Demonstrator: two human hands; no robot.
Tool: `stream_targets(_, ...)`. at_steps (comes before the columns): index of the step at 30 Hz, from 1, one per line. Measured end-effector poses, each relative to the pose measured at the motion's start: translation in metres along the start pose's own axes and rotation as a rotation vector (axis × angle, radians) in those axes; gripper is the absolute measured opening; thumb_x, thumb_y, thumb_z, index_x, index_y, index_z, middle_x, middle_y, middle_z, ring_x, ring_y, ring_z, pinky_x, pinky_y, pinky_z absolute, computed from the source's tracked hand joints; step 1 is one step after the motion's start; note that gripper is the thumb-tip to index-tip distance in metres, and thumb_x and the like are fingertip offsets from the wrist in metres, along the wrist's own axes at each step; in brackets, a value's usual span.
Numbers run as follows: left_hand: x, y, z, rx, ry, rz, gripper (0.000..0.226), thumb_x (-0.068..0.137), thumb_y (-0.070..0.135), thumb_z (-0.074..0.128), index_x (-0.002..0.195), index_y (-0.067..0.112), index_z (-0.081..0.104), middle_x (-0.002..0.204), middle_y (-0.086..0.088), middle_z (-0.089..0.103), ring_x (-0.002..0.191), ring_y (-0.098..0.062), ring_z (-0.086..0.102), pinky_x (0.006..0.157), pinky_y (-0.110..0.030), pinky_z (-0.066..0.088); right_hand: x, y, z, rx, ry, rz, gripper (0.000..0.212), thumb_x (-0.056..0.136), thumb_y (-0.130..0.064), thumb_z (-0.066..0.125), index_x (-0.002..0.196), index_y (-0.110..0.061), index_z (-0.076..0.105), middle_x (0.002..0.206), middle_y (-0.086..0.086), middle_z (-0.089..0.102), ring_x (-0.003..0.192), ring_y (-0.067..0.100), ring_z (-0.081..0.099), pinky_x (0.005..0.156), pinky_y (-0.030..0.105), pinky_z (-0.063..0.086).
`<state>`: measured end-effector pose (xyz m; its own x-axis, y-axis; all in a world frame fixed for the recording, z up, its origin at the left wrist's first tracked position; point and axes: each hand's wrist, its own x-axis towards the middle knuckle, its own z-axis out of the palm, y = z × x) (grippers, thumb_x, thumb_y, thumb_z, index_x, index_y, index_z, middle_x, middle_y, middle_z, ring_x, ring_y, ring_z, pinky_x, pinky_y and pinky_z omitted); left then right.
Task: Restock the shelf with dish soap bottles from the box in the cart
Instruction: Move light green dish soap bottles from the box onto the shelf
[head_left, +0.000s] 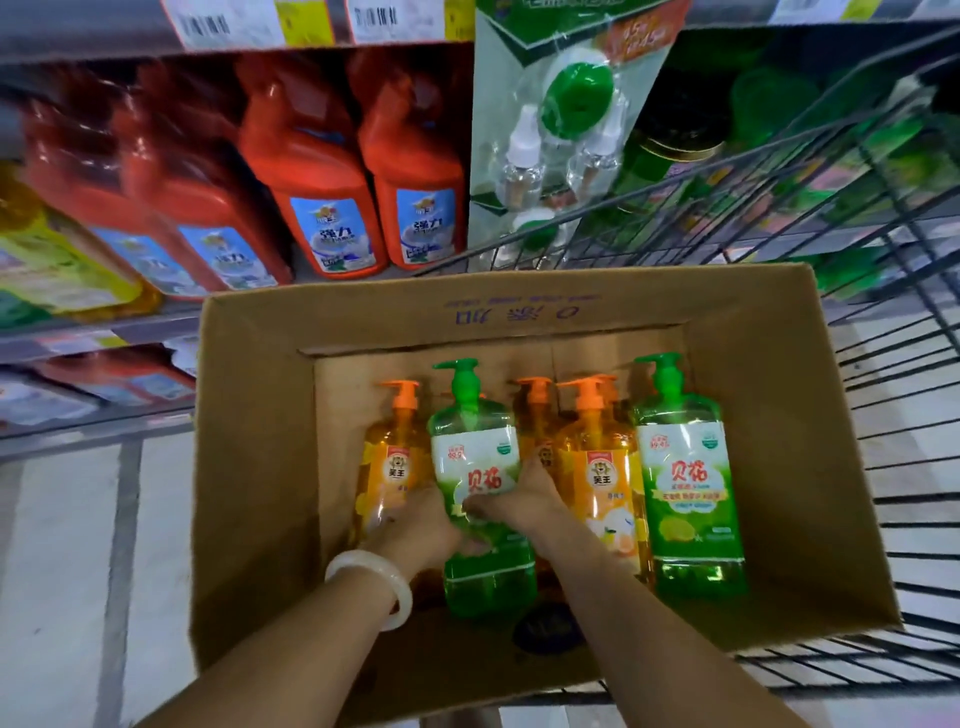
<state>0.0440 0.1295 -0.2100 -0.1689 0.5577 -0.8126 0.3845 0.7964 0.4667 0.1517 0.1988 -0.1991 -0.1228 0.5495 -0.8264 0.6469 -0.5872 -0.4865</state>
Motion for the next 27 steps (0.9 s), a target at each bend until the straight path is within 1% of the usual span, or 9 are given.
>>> stream_targets(3, -0.015, -0.004, -0.013, -0.108, 0.066, 0.039, 0.072, 0.058, 0.019, 0.086, 0.12, 0.024, 0.05, 0.119, 0.004, 0.06, 0.116, -0.019, 0.054, 0.098, -0.042, 0.047, -0.018, -0.01, -0.002, 0.002, -0.024, -0.045, 0.075, 0.06, -0.004, 0.084, 0.119, -0.011, 0.038, 0.115, 0.006, 0.059, 0.113, 0.023, 0.058, 0.096, 0.044, 0.051)
stream_targets(6, -0.041, -0.001, -0.042, -0.193, 0.141, 0.146, 0.064, 0.055, 0.014, 0.088, 0.099, 0.035, 0.048, 0.099, 0.013, 0.058, 0.105, -0.012, 0.056, 0.078, -0.027, 0.052, -0.044, -0.028, -0.001, 0.041, -0.006, -0.17, 0.072, 0.058, -0.003, 0.085, 0.115, -0.01, 0.042, 0.112, 0.005, 0.062, 0.108, 0.023, 0.061, 0.092, 0.046, 0.053)
stream_targets(8, -0.065, 0.002, -0.069, -0.227, 0.179, 0.224, 0.062, 0.054, 0.012, 0.088, 0.094, 0.034, 0.045, 0.1, 0.011, 0.057, 0.105, -0.015, 0.057, 0.081, -0.03, 0.052, -0.068, -0.047, 0.006, 0.046, 0.038, -0.281, 0.071, 0.057, -0.008, 0.087, 0.114, -0.012, 0.046, 0.11, 0.004, 0.065, 0.102, 0.019, 0.063, 0.089, 0.044, 0.054)
stream_targets(12, -0.129, -0.004, -0.131, -0.315, 0.315, 0.434, 0.072, 0.054, 0.001, 0.087, 0.112, 0.02, 0.049, 0.09, 0.016, 0.057, 0.082, -0.002, 0.057, 0.067, -0.018, 0.05, -0.129, -0.096, 0.037, 0.042, 0.124, -0.535, 0.056, 0.058, -0.01, 0.087, 0.098, -0.017, 0.048, 0.101, -0.002, 0.066, 0.091, 0.013, 0.065, 0.078, 0.036, 0.058)
stream_targets(16, -0.201, -0.036, -0.195, -0.38, 0.434, 0.564, 0.08, 0.058, -0.007, 0.082, 0.125, 0.01, 0.044, 0.089, 0.017, 0.057, 0.072, 0.009, 0.055, 0.056, -0.006, 0.048, -0.201, -0.142, 0.094, 0.029, 0.179, -0.785, 0.069, 0.059, -0.007, 0.086, 0.114, -0.016, 0.046, 0.107, 0.0, 0.065, 0.1, 0.02, 0.064, 0.088, 0.043, 0.053)
stream_targets(19, -0.255, -0.075, -0.24, -0.375, 0.52, 0.613, 0.083, 0.059, -0.005, 0.083, 0.129, 0.012, 0.042, 0.104, 0.005, 0.063, 0.08, 0.001, 0.058, 0.064, -0.007, 0.048, -0.251, -0.167, 0.148, 0.025, 0.174, -0.943, 0.07, 0.056, -0.005, 0.086, 0.115, -0.015, 0.05, 0.109, 0.001, 0.067, 0.097, 0.017, 0.065, 0.089, 0.04, 0.052)
stream_targets(22, -0.303, -0.125, -0.28, -0.354, 0.648, 0.625, 0.085, 0.059, 0.001, 0.084, 0.132, 0.012, 0.042, 0.119, -0.005, 0.062, 0.102, -0.017, 0.06, 0.089, -0.03, 0.049, -0.292, -0.187, 0.209, 0.03, 0.119, -1.06, 0.072, 0.057, -0.002, 0.085, 0.12, -0.013, 0.052, 0.105, -0.005, 0.066, 0.095, 0.015, 0.064, 0.087, 0.038, 0.052)
stream_targets(24, -0.329, -0.16, -0.303, -0.345, 0.733, 0.622, 0.085, 0.059, 0.002, 0.084, 0.133, 0.011, 0.043, 0.12, -0.005, 0.062, 0.106, -0.02, 0.059, 0.092, -0.03, 0.047, -0.314, -0.196, 0.252, 0.04, 0.062, -1.107, 0.07, 0.058, 0.0, 0.084, 0.119, -0.013, 0.051, 0.1, -0.007, 0.064, 0.091, 0.012, 0.063, 0.084, 0.033, 0.053)
stream_targets(27, -0.361, -0.209, -0.331, -0.37, 0.817, 0.601, 0.086, 0.06, -0.001, 0.083, 0.134, 0.014, 0.042, 0.112, 0.001, 0.061, 0.103, -0.017, 0.058, 0.089, -0.025, 0.046, -0.339, -0.207, 0.315, 0.059, -0.034, -1.161, 0.069, 0.059, 0.004, 0.082, 0.118, -0.013, 0.049, 0.102, -0.004, 0.064, 0.094, 0.016, 0.064, 0.086, 0.039, 0.054)
